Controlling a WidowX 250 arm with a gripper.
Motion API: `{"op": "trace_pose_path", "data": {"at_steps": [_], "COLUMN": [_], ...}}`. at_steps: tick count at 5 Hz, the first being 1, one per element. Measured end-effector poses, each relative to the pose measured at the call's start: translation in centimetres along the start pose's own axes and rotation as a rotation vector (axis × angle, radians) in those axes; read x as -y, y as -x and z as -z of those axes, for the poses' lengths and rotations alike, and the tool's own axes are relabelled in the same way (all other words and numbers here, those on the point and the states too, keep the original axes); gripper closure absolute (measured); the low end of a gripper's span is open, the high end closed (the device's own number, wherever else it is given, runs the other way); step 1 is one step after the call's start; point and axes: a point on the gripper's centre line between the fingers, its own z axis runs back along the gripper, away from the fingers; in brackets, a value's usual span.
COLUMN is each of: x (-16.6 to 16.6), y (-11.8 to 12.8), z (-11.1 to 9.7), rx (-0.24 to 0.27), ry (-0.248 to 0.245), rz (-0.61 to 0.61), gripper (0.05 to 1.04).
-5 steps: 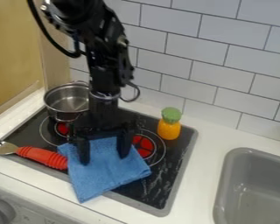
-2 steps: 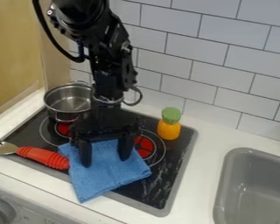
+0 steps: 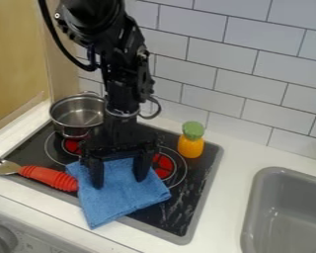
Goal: Move the Blue Mat on left side of the stove
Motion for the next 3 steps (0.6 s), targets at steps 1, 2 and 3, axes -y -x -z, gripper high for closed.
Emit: {"op": "trace_pose_path", "data": {"at_steps": [1, 2, 3], "x": [1.9, 4.1, 5.5], "y": [0.5, 1.1, 1.7], "z": [0.1, 0.0, 0.2], "rx": [0.003, 0.012, 0.017], "ry": [0.016, 0.032, 0.032], "rz": [0.034, 0.089, 0.126], "gripper": [0.085, 0.085, 0.085]}}
